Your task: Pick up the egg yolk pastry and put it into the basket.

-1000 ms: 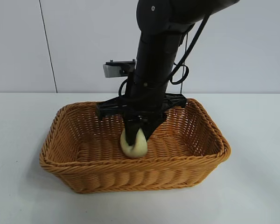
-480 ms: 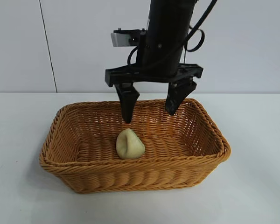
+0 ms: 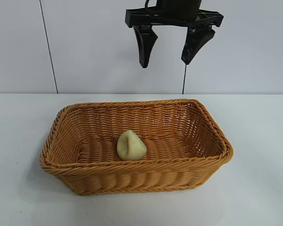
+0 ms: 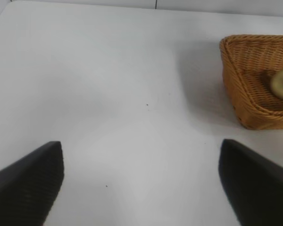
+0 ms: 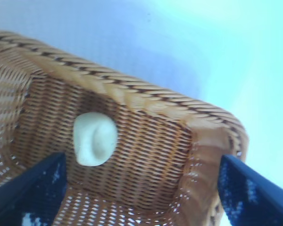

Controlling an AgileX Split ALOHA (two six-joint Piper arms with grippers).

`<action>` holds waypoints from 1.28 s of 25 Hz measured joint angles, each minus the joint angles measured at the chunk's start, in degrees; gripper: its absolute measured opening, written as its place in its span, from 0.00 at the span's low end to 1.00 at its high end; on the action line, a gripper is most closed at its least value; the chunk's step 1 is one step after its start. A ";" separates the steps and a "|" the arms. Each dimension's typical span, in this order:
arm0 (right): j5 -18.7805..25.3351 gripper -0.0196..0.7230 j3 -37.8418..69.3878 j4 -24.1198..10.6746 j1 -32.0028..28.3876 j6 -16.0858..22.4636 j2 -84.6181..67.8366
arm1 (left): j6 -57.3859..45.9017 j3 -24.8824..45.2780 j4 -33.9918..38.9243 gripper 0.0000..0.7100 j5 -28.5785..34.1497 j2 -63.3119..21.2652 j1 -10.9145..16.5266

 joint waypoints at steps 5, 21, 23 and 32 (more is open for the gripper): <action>0.02 0.87 -0.04 -2.46 -8.43 -0.63 0.00 | 0.00 0.00 0.00 0.91 0.00 0.00 0.00; 0.35 0.87 1.13 -2.70 -26.04 -2.73 -0.92 | 0.00 0.00 0.00 0.91 0.00 0.00 0.00; 0.30 0.87 4.52 -2.64 -26.04 -2.85 -3.20 | 0.00 0.00 0.00 0.91 0.00 0.00 0.00; 0.32 0.87 36.20 -2.18 -26.16 -4.51 -29.54 | 0.00 0.00 0.31 0.91 -0.06 0.00 0.00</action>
